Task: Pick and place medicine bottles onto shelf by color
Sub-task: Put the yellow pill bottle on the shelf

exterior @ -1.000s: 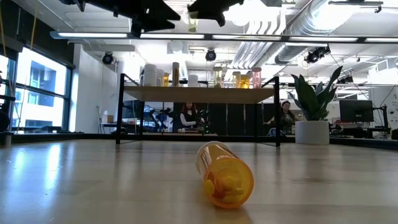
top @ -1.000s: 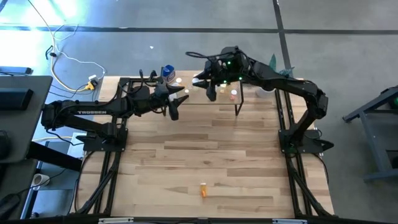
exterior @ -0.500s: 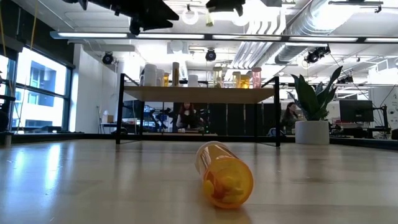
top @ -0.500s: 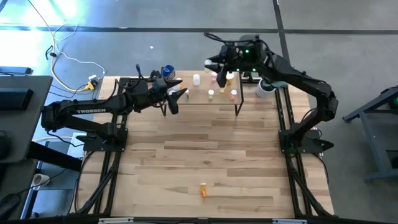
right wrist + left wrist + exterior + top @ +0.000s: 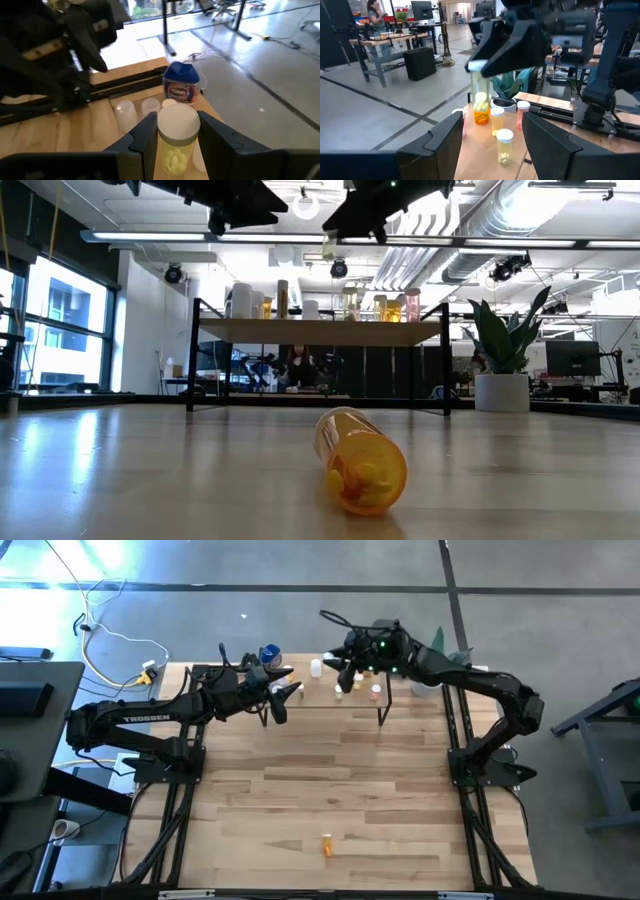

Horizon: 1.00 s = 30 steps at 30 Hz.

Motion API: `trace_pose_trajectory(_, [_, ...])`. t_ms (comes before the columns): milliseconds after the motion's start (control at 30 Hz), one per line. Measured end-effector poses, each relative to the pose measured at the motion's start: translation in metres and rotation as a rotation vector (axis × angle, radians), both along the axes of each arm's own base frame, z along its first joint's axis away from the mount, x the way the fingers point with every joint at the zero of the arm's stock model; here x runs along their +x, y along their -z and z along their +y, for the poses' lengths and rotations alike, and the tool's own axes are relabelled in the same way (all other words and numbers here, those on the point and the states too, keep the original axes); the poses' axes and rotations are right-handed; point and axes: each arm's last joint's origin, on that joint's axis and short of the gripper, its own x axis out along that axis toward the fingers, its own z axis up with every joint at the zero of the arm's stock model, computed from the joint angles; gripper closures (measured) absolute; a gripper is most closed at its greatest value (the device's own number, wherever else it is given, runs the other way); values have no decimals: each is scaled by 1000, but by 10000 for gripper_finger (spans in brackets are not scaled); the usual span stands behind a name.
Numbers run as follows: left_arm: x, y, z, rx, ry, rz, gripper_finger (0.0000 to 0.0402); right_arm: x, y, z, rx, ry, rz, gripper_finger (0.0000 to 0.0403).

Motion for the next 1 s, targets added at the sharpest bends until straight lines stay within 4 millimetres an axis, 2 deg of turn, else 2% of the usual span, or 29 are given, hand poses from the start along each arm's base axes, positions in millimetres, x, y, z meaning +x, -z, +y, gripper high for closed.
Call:
trace_pose_trajectory(300, [0,0,0,16,-9,12,206,17,31,32,-78,34,-5,291])
trace_pose_trajectory(733, [0,0,0,-45,-10,-33,206,37,56,72,-103,85,1,291])
trace_pose_trajectory(833, [0,0,0,-45,-10,-34,206,40,59,78,-92,132,9,291])
trace_pose_trajectory(1000, [0,0,0,-45,-10,-35,206,41,63,78,-126,243,23,291])
